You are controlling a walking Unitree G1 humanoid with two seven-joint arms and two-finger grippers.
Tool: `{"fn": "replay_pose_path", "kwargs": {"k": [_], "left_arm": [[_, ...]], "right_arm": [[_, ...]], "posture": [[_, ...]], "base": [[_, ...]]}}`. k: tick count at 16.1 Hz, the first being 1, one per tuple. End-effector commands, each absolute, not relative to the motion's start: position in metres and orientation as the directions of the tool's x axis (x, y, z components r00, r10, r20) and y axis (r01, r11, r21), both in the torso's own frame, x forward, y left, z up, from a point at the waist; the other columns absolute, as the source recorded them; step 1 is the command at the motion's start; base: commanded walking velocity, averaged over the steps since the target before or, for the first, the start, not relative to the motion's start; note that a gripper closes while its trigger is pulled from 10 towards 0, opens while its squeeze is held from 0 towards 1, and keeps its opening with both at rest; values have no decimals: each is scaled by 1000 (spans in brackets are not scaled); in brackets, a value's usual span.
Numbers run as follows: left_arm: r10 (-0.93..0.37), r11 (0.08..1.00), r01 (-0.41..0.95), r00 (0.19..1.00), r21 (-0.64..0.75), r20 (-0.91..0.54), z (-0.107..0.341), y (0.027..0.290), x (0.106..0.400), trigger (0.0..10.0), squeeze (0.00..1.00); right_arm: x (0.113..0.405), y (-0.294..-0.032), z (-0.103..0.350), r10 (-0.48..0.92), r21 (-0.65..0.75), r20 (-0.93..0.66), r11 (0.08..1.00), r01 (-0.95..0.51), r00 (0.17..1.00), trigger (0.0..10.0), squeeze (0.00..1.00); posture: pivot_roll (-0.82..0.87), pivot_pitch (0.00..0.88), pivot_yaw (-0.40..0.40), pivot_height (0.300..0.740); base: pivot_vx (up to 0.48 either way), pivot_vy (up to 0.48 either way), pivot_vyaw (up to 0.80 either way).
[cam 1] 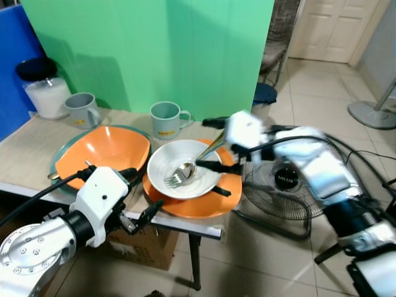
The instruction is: Setting the table
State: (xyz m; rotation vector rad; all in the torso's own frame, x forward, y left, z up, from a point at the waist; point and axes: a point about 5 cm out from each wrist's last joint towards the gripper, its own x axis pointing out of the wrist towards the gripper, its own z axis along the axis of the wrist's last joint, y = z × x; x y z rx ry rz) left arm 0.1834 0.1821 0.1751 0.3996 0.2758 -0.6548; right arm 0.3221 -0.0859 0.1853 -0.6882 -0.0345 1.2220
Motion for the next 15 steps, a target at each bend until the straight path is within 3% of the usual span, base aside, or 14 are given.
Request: {"fn": "replay_pose_path", "kwargs": {"k": [1, 4, 5, 8, 15], "left_arm": [[-534, 707, 650, 749, 278, -392, 171, 181, 184, 10000, 0], [-538, 702, 660, 738, 268, -407, 168, 181, 180, 10000, 0], [-543, 699, 666, 732, 261, -412, 167, 180, 178, 10000, 0], [-560, 690, 683, 713, 239, -422, 167, 178, 172, 10000, 0], [-587, 669, 716, 673, 199, -450, 163, 177, 165, 10000, 0]], "right_arm": [[329, -78, 181, 845, -535, -368, 150, -832, 389, 10000, 0], [342, -63, 170, 820, -526, -412, 143, -839, 398, 10000, 0], [343, -59, 169, 820, -520, -424, 127, -844, 384, 4824, 0], [346, -50, 168, 821, -518, -458, 64, -853, 341, 0, 0], [359, -48, 170, 751, -539, -583, -73, -839, 309, 0, 0]], "posture": [[-37, 0, 33, 740], [-40, 0, 26, 740], [-37, 0, 24, 740], [-27, 0, 14, 740], [-27, 0, 9, 740]], "base": [[0, 0, 0], [0, 0, 0], [0, 0, 0], [0, 0, 0], [0, 0, 0]]}}
